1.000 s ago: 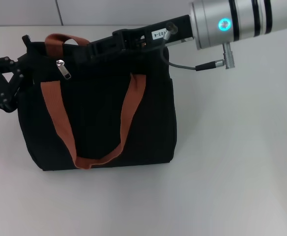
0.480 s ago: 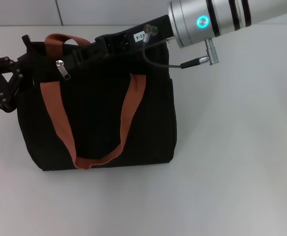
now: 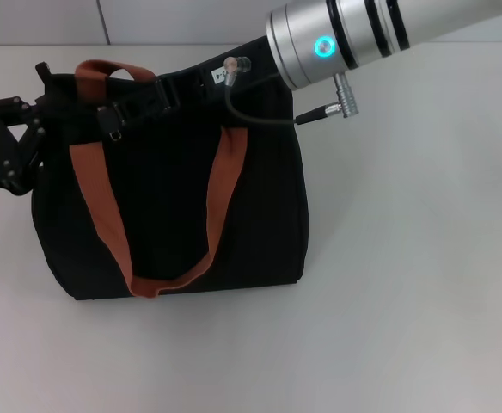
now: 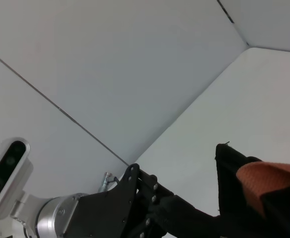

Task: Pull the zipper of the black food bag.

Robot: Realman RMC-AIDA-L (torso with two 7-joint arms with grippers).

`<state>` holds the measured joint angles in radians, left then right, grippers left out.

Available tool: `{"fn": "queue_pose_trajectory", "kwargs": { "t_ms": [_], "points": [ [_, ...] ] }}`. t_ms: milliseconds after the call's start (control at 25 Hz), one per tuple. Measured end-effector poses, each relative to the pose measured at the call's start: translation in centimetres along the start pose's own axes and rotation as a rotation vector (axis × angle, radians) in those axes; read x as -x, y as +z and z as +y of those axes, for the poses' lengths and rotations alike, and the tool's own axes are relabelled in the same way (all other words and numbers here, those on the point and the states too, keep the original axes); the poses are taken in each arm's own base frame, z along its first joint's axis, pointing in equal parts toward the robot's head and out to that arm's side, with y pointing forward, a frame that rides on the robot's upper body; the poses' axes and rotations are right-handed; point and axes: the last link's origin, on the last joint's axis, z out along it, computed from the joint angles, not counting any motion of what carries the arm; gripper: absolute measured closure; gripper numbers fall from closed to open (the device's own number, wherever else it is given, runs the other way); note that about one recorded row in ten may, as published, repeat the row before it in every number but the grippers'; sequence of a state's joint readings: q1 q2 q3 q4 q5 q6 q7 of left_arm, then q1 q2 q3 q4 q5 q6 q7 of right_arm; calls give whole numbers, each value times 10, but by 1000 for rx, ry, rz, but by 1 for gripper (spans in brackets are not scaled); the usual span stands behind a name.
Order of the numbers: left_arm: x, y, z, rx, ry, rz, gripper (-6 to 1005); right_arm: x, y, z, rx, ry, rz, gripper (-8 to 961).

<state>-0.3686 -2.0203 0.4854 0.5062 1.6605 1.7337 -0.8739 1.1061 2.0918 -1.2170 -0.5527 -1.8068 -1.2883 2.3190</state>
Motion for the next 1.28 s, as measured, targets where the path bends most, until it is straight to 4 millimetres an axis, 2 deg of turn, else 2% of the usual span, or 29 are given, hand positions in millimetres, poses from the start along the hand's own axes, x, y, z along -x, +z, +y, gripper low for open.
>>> {"fn": "queue_pose_trajectory", "kwargs": {
  "t_ms": [560,1160,1280],
  "points": [
    [-4,8,-1,22,-11,19,959,1,11,6,12,-18,9,572],
    [-6,9,-1,26,-12,32,954,-1,10,2,-6,-21,2,607],
    [-6,6,0,17,-14,35,953,-2,10,2,-10,-24,8,659]
  ]
}}
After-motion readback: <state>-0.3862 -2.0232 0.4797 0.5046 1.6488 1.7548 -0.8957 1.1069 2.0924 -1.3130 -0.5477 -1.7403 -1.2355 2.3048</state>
